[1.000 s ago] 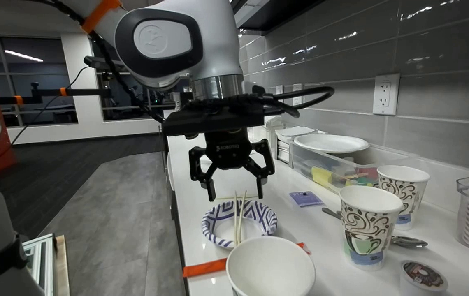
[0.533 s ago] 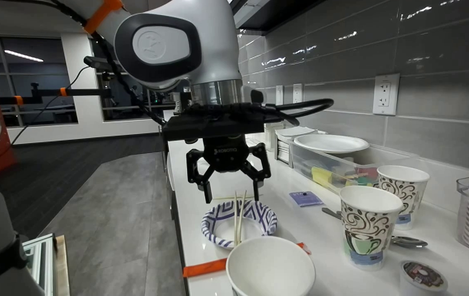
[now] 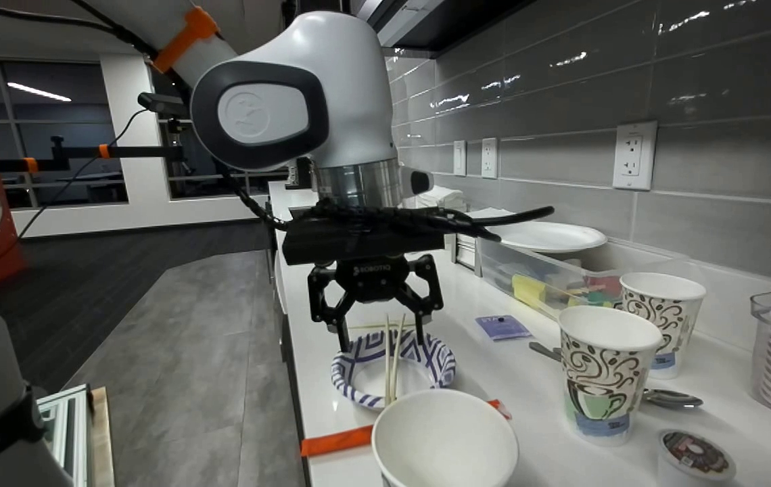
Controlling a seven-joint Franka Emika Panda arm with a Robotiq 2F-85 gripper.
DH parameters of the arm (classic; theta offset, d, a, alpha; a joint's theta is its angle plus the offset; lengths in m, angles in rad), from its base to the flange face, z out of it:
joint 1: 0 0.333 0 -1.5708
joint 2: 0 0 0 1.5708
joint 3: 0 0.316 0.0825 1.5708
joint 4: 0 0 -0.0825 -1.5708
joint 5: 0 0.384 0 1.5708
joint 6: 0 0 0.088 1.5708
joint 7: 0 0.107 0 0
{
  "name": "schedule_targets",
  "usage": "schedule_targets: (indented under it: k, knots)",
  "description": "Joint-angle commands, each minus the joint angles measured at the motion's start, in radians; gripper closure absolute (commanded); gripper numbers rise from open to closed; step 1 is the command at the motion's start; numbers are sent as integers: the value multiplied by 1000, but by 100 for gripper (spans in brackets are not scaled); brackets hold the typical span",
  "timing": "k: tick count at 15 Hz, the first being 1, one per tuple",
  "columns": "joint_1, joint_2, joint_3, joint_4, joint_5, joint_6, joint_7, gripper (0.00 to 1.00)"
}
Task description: Place the chopsticks on the table
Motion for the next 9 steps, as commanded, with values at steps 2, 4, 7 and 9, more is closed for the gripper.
schedule_targets:
  k: [2, 4, 7, 9]
  knots:
    - [3, 68, 7, -1, 68, 61, -91, 29]
    - [-1, 87, 12, -4, 79, 97, -121, 46]
    - [-7, 110, 21, -3, 89, 140, -153, 69]
    - [-8, 110, 27, -3, 95, 154, -167, 84]
